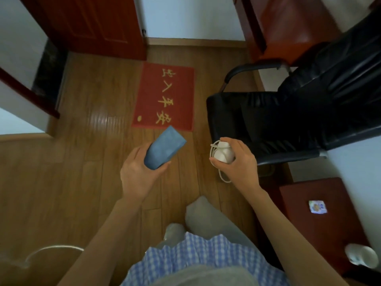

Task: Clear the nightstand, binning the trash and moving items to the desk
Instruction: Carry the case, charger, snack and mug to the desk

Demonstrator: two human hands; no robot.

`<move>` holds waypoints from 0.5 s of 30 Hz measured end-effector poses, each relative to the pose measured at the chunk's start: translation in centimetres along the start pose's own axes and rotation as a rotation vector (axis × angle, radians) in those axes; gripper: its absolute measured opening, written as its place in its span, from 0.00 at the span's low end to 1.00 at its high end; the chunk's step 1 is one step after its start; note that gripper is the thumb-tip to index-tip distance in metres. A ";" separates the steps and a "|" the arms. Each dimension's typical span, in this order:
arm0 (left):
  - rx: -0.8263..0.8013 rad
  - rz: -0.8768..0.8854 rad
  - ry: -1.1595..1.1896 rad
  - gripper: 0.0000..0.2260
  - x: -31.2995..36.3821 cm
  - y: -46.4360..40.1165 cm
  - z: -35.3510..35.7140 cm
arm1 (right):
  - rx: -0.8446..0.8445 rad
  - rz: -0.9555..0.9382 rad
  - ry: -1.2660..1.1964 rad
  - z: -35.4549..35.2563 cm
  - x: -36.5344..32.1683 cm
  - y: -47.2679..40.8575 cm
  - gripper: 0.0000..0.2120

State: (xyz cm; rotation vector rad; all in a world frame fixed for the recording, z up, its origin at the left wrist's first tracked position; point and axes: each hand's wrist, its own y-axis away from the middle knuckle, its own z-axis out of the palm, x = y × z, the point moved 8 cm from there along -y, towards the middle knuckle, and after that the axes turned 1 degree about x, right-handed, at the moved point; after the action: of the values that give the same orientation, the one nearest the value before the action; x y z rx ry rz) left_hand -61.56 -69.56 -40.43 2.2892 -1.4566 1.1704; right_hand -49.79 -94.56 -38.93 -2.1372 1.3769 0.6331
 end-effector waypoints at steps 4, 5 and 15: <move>0.052 0.000 -0.022 0.30 -1.5 -4.5 -0.2 | -0.009 -0.007 0.022 1.7 -0.5 -4.8 0.26; 0.059 -0.006 -0.022 0.30 -1.8 -5.9 -0.1 | -0.012 -0.010 0.016 2.1 -0.6 -6.4 0.26; 0.024 -0.022 -0.003 0.34 -3.4 -23.7 4.1 | 0.020 -0.011 -0.037 3.8 -0.3 -25.4 0.26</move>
State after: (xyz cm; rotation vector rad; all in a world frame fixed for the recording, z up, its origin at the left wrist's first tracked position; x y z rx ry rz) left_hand -40.47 -57.58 -39.79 2.3179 -1.4225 1.1843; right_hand -26.95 -83.00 -37.29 -2.1054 1.3449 0.6483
